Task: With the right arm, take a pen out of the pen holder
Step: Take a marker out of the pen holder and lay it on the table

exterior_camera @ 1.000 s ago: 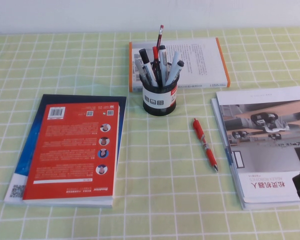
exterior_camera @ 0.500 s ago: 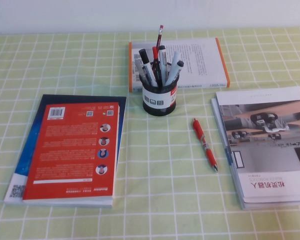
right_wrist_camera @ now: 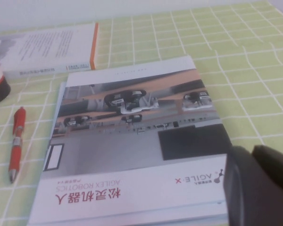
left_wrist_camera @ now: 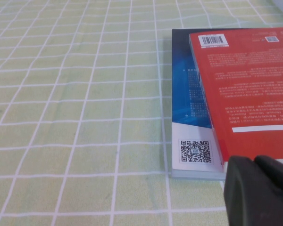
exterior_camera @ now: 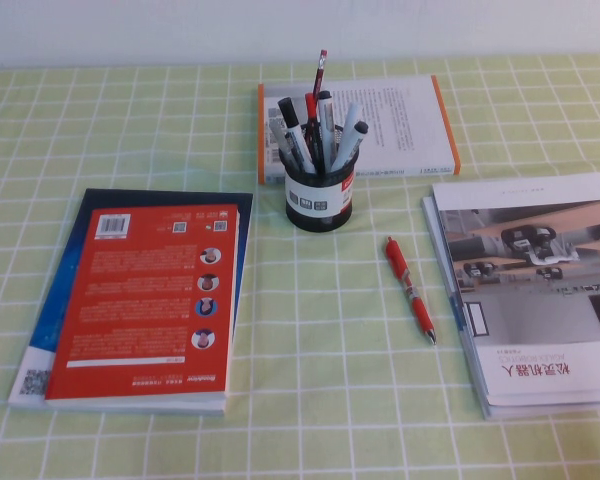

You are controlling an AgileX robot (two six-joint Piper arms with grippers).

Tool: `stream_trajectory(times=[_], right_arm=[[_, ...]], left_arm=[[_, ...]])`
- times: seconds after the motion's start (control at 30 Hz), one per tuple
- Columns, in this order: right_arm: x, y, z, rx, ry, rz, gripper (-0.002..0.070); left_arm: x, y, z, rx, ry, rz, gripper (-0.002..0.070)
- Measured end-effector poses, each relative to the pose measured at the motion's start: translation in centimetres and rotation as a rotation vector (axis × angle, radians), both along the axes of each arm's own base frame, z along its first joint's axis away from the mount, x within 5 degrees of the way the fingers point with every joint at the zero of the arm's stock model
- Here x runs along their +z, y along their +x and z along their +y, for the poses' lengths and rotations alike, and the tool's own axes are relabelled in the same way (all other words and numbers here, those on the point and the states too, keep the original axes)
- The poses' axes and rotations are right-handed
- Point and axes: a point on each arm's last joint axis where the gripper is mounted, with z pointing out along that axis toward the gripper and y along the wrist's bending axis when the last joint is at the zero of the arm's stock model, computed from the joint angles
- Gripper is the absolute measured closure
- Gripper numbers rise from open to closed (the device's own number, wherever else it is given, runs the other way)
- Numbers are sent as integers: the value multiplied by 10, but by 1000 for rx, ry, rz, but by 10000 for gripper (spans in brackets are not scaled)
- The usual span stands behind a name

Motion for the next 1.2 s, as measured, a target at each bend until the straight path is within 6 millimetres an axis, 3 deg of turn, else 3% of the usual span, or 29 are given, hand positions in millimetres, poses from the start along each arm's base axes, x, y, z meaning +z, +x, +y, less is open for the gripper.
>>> stream_trajectory(times=[0.33,0.77,1.2], right_arm=[[-6,-7,0,1,1,-54,689],[-19,-10,1,17,-16,87,689],[-19,-10,1,33,-70,89,688]], left_arm=[[0,0,0,0,0,0,680],[0,0,0,0,0,0,680],[0,0,0,0,0,0,680]])
